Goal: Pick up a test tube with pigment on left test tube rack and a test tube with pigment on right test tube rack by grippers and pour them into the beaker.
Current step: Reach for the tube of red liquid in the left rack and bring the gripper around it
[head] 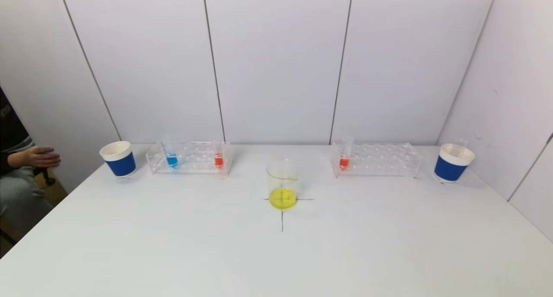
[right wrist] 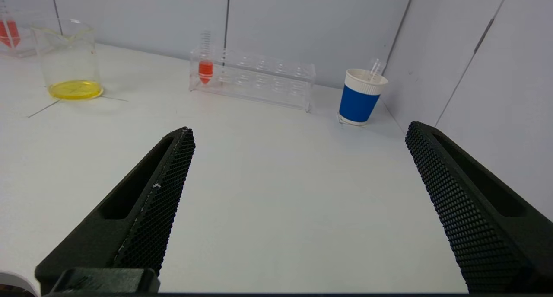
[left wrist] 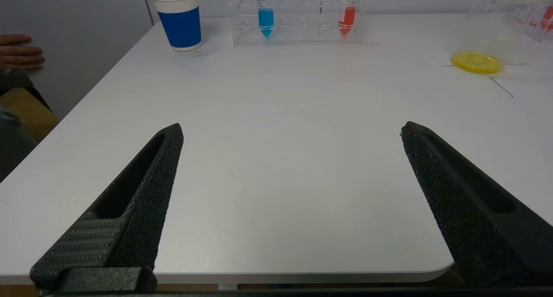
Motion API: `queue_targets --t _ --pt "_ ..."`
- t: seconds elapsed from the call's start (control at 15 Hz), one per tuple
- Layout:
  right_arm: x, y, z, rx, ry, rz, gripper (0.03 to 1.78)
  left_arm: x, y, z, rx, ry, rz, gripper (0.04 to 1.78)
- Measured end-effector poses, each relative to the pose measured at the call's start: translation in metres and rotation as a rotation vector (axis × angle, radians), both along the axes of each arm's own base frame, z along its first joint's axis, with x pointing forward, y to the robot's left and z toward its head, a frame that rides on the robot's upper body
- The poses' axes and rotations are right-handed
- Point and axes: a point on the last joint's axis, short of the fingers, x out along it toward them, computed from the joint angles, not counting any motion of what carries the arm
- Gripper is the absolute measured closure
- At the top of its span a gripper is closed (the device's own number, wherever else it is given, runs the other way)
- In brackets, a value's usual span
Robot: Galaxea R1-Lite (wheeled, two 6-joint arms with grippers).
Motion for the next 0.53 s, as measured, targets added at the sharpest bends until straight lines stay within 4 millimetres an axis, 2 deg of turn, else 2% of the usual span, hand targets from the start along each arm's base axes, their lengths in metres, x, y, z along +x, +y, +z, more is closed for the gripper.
queue_targets --t 0.53 --pt "0.0003 -0.0004 -0.0027 -0.017 0.026 -0.021 0.04 0.0000 0.0000 0.0000 0.000 0.000 0.000 0.06"
